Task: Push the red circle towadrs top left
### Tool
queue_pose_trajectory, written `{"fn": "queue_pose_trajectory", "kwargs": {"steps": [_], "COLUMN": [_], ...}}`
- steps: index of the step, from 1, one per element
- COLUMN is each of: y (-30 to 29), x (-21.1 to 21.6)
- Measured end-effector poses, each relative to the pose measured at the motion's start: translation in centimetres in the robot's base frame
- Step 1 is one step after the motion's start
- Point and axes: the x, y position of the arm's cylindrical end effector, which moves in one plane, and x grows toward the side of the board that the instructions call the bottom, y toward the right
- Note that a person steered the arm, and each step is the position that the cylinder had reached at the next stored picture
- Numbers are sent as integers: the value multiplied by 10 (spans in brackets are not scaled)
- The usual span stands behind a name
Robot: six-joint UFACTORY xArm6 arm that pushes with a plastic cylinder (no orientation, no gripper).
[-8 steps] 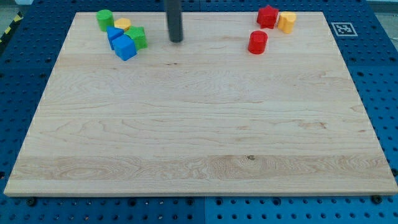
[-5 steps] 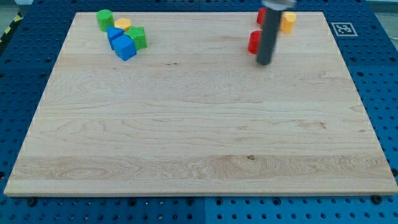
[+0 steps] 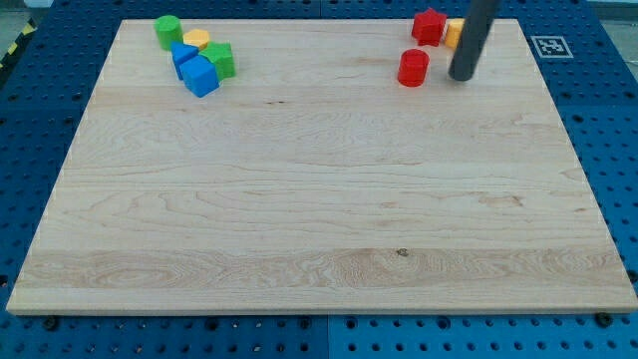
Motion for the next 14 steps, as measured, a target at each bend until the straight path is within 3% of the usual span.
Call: {"fn": "queue_pose_trajectory", "kwargs": {"steps": [5, 10, 14], "y": [-182, -162, -226], "x": [-22, -46, -73]}}
